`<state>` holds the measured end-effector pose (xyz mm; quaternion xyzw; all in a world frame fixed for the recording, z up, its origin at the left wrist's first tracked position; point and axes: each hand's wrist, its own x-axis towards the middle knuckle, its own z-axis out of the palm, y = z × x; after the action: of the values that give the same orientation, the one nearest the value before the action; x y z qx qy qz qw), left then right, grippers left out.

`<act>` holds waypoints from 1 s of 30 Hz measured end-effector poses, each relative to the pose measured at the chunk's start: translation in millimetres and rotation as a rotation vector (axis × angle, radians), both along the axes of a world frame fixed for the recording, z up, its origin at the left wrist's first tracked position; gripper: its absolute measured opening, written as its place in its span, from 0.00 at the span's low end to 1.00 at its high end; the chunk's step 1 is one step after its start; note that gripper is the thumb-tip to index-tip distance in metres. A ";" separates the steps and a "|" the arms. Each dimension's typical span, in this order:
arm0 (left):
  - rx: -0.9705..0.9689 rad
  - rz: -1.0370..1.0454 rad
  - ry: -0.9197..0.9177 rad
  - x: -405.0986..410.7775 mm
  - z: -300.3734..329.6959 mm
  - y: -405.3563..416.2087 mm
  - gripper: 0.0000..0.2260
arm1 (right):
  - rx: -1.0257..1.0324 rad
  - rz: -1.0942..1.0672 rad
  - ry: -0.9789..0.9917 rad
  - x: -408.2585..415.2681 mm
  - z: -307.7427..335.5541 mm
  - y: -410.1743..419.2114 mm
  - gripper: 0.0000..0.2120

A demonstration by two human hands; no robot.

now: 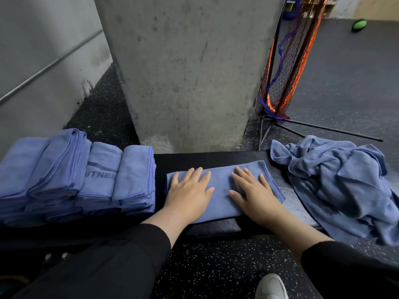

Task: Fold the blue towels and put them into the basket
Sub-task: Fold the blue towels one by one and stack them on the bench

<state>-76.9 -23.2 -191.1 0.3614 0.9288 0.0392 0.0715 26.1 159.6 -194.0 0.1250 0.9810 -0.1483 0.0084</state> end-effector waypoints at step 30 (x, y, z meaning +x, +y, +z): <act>0.074 -0.244 0.160 3.7 -2.5 -16.6 0.21 | 0.040 0.014 0.090 -33.6 -3.4 6.6 0.25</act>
<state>-73.2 -39.8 -193.5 0.4758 0.8787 0.0354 -0.0121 -7.5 166.1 -197.4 0.1114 0.9840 -0.1339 -0.0371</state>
